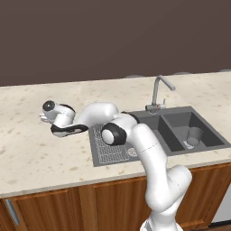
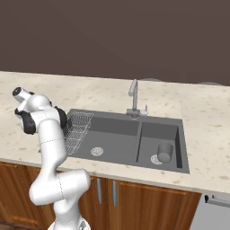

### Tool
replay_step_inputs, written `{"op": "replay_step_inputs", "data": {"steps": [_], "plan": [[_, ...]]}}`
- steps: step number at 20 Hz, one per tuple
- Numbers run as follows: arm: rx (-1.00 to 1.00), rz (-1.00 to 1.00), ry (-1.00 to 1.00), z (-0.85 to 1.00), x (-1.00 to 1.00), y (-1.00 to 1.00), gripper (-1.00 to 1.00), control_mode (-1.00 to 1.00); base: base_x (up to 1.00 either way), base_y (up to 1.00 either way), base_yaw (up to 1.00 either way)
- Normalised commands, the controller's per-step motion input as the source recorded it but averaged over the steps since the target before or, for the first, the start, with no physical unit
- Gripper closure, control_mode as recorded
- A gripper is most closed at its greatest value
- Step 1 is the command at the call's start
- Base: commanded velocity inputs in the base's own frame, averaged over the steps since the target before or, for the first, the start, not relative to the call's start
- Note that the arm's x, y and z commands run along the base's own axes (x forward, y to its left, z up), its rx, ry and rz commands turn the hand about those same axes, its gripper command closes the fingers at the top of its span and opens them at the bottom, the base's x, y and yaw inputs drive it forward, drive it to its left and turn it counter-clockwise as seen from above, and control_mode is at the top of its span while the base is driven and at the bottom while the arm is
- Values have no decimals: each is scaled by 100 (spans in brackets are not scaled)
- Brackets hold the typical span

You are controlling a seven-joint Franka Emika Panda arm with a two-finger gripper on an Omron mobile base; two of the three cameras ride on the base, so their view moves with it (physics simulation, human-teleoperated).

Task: Move any existing items from the left basin to the right basin for drying. Then move the mug from the counter to the left basin of the sink for washing.

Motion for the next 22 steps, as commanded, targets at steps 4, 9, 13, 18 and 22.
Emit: {"op": "replay_step_inputs", "data": {"steps": [4,9,13,18,22], "plan": [[0,0,0,-6,1,0,-100,-100,0,0,0],[0,0,0,-5,5,0,-100,-100,0,0,0],[0,0,0,-4,5,1,-100,-100,0,0,0],[0,0,0,-4,5,0,-100,-100,0,0,0],[0,0,0,-2,5,0,-100,-100,0,0,0]]}}
